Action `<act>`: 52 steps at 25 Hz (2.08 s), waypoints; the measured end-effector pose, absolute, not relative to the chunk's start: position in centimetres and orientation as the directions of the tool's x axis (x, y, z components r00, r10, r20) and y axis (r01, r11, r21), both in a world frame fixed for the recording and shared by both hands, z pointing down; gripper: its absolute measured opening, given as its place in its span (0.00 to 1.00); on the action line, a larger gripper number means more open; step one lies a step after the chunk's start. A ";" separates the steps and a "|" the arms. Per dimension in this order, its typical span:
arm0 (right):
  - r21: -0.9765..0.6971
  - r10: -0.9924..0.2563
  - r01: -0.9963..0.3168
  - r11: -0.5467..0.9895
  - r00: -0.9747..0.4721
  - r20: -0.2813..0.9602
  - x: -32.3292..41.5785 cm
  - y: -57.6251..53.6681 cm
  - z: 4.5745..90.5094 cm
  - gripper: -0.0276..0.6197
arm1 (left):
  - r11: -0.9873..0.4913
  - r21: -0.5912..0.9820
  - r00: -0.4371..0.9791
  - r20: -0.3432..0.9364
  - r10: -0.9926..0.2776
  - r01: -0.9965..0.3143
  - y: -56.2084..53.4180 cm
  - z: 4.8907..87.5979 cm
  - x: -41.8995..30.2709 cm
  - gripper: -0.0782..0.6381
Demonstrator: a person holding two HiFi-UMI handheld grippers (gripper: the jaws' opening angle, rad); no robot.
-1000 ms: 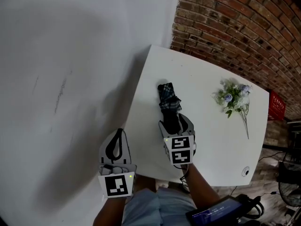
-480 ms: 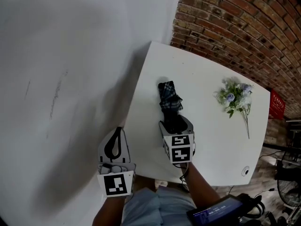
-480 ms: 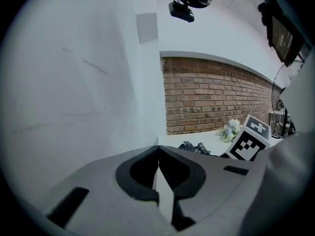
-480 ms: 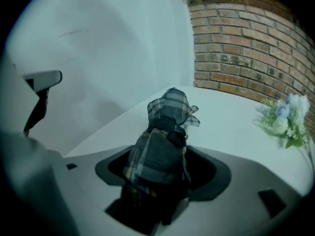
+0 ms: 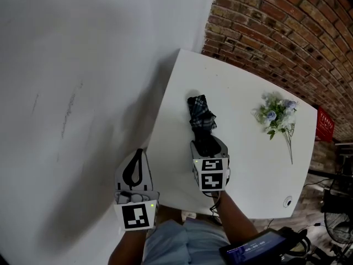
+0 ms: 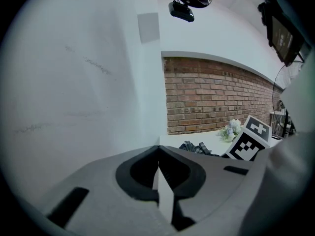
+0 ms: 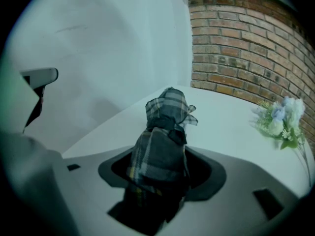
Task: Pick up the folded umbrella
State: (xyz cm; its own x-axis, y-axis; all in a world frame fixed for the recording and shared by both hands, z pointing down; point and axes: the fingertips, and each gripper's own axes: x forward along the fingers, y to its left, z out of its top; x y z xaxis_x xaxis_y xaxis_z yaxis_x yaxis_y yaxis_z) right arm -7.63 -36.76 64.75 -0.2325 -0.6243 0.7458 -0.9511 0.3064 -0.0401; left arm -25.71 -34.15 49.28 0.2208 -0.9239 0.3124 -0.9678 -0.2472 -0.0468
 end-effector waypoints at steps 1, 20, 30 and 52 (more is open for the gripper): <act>-0.041 -0.624 -0.951 0.306 -0.233 0.746 -7.6 -36.8 64.7 0.45 | -0.246 -0.046 0.220 0.313 -0.924 -0.968 -34.1 49.3 -25.7 0.12; -0.083 -0.649 -0.957 0.279 -0.251 0.718 -7.1 -36.8 64.4 0.33 | -0.240 -0.058 0.211 0.307 -0.928 -0.969 -33.5 48.6 -25.3 0.12; -0.095 -0.663 -0.956 0.276 -0.261 0.702 -7.2 -36.9 64.0 0.33 | -0.240 -0.063 0.211 0.300 -0.930 -0.969 -33.4 48.2 -25.2 0.12; -0.108 -0.727 -0.953 0.282 -0.286 0.624 -7.1 -37.0 60.6 0.33 | -0.243 -0.075 0.215 0.273 -0.938 -0.967 -32.3 46.7 -24.5 0.12</act>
